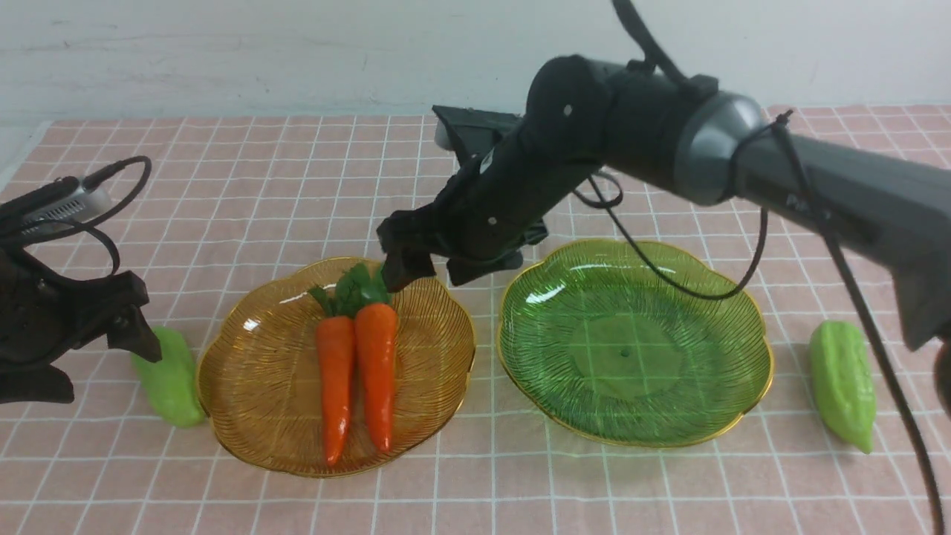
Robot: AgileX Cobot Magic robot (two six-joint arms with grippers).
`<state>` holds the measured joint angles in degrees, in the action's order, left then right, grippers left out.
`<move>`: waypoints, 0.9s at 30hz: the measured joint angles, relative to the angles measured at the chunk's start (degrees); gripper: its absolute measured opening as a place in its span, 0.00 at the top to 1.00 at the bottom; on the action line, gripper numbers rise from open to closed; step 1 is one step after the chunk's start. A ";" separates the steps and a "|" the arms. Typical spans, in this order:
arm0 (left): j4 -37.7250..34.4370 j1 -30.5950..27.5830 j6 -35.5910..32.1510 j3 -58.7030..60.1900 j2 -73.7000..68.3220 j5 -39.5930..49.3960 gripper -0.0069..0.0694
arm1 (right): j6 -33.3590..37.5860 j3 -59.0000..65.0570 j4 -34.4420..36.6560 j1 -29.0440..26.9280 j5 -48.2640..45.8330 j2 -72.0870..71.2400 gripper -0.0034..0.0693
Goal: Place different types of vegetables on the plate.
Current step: 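Move the green vegetable from the table onto the right plate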
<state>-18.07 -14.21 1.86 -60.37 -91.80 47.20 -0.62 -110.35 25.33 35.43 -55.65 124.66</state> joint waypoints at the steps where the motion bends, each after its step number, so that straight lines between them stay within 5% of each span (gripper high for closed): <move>1: -0.58 0.00 -0.45 0.00 -0.64 -0.39 0.06 | 0.00 -1.52 -1.46 -0.86 -3.48 -0.81 0.21; 7: -3.75 0.00 -1.86 0.00 -6.04 -7.42 0.08 | -3.52 -10.10 -17.02 -6.80 -15.01 -9.32 0.23; 14: -7.53 0.00 -2.67 -0.46 -11.61 -10.64 0.22 | -6.15 3.87 -32.13 -10.51 -16.05 -27.22 0.23; 21: -8.58 -0.06 -3.29 -1.43 -12.56 -9.32 0.51 | -8.89 26.60 -31.80 -24.74 -16.26 -37.95 0.28; 27: -7.35 1.59 -5.52 -8.22 -4.49 -1.95 0.52 | -8.02 37.49 -25.33 -33.99 -15.33 -37.22 0.38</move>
<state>-25.42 -12.63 -3.67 -68.59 -96.29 45.25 -8.63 -72.86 0.00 1.43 -70.97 87.44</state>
